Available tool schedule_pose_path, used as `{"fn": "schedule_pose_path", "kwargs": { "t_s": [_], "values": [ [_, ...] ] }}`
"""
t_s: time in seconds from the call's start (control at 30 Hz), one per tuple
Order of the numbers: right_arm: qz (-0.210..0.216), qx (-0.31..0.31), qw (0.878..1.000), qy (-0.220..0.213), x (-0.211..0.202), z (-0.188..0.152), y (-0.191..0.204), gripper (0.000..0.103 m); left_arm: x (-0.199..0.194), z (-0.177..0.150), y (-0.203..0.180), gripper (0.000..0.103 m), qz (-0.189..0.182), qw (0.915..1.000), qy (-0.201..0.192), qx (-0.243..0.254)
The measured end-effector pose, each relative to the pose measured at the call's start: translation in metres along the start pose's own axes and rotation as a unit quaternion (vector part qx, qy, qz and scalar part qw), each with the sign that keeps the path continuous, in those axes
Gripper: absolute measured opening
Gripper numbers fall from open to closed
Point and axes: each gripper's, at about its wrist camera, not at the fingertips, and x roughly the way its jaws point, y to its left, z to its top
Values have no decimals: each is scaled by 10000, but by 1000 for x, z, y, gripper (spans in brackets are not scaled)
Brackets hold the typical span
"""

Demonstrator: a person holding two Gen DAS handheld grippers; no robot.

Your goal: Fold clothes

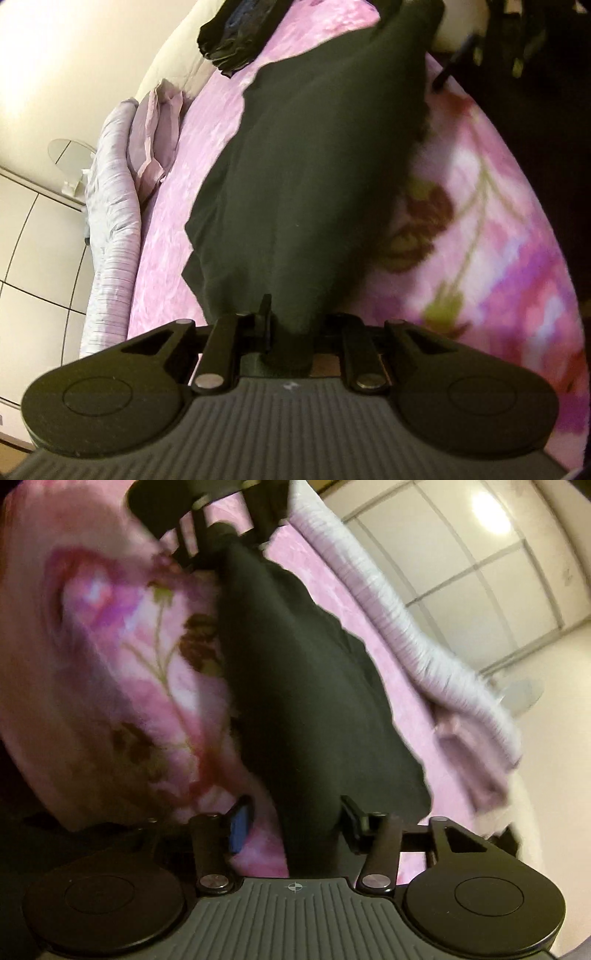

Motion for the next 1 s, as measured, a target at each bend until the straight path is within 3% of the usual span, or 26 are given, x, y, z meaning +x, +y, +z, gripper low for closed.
{"fn": "schedule_pose_path", "kwargs": {
  "t_s": [0.07, 0.1, 0.2, 0.3, 0.4, 0.57, 0.67, 0.77, 0.83, 1.0],
  "values": [
    [-125, 32, 9998, -121, 9, 0, -1, 49, -1, 1, 9, 13, -30, 10000, 2, 3],
    [-66, 312, 9993, -182, 11, 1, -13, 33, -2, 1, 14, 13, -42, 10000, 3, 12],
    [185, 597, 9976, -289, 15, 6, -44, 19, -2, 2, 28, 13, -78, 10000, 5, 40],
    [149, 529, 9964, -642, 14, 19, -83, 18, -2, 4, 66, 13, 90, 9996, -93, -245],
    [-271, 693, 9911, -1102, 16, 42, -131, 18, -2, 5, 118, 13, 373, 9974, -177, -597],
    [-780, 459, 9791, -1820, 44, 103, -196, 17, -23, -4, 199, 13, 1346, 9877, 39, -789],
    [-767, 321, 9696, -2299, 43, 133, -204, 18, -58, -20, 215, 12, 1826, 9785, 224, -935],
    [-435, 117, 9637, -2632, 39, 138, -172, 18, -84, -43, 175, 12, 1779, 9779, 546, -954],
    [-101, -71, 9628, -2701, 36, 130, -132, 18, -91, -61, 124, 13, 1445, 9809, 803, -1028],
    [1049, -694, 9699, -2084, 45, 94, -30, 20, -84, -92, -3, 17, 334, 9814, 1363, -1311]
  ]
}}
